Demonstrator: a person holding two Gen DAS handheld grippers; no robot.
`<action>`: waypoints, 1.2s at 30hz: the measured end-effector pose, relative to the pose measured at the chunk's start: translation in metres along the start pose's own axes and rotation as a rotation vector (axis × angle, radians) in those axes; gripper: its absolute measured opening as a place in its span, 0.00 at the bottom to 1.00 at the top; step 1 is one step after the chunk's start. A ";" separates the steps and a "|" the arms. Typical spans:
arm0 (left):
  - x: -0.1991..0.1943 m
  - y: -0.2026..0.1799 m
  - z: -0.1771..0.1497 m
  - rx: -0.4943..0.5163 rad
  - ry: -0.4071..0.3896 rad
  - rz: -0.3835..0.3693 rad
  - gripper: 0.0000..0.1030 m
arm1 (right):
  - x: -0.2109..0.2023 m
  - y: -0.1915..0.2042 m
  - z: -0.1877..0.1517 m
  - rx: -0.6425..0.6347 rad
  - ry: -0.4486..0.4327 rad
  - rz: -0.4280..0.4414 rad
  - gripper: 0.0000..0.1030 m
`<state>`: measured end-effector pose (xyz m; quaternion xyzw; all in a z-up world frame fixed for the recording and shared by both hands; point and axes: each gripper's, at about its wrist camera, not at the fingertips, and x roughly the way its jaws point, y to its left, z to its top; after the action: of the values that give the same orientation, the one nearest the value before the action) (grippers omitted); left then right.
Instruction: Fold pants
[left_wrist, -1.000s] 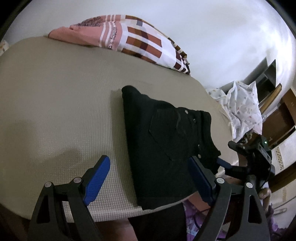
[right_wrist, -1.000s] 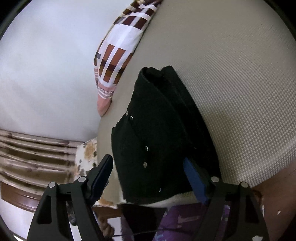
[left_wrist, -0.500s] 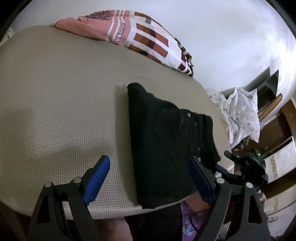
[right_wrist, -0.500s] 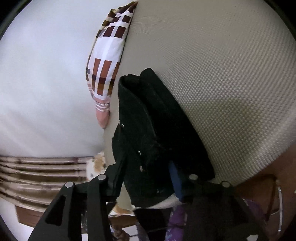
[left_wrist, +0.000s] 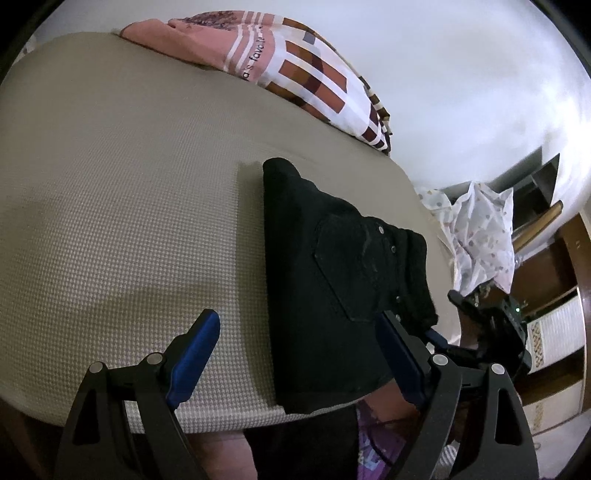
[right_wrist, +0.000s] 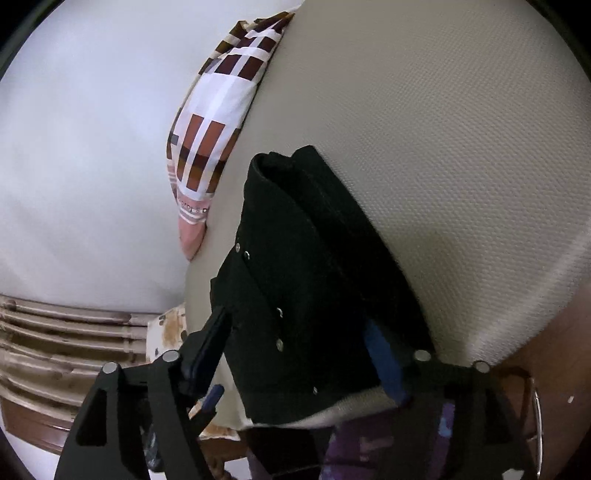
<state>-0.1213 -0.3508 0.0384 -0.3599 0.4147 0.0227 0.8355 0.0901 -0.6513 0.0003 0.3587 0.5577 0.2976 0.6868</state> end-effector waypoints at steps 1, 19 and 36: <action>0.000 0.001 0.000 -0.002 -0.002 0.001 0.83 | 0.002 0.004 -0.001 -0.026 -0.002 0.004 0.71; 0.007 -0.007 -0.006 0.039 0.021 0.027 0.83 | -0.024 -0.055 -0.018 0.200 0.080 0.099 0.12; 0.038 -0.025 -0.018 0.122 0.114 0.054 0.83 | -0.033 -0.071 -0.007 0.211 0.104 0.158 0.21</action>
<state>-0.1005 -0.3906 0.0187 -0.2977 0.4719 -0.0004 0.8299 0.0775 -0.7168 -0.0407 0.4559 0.5909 0.3084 0.5899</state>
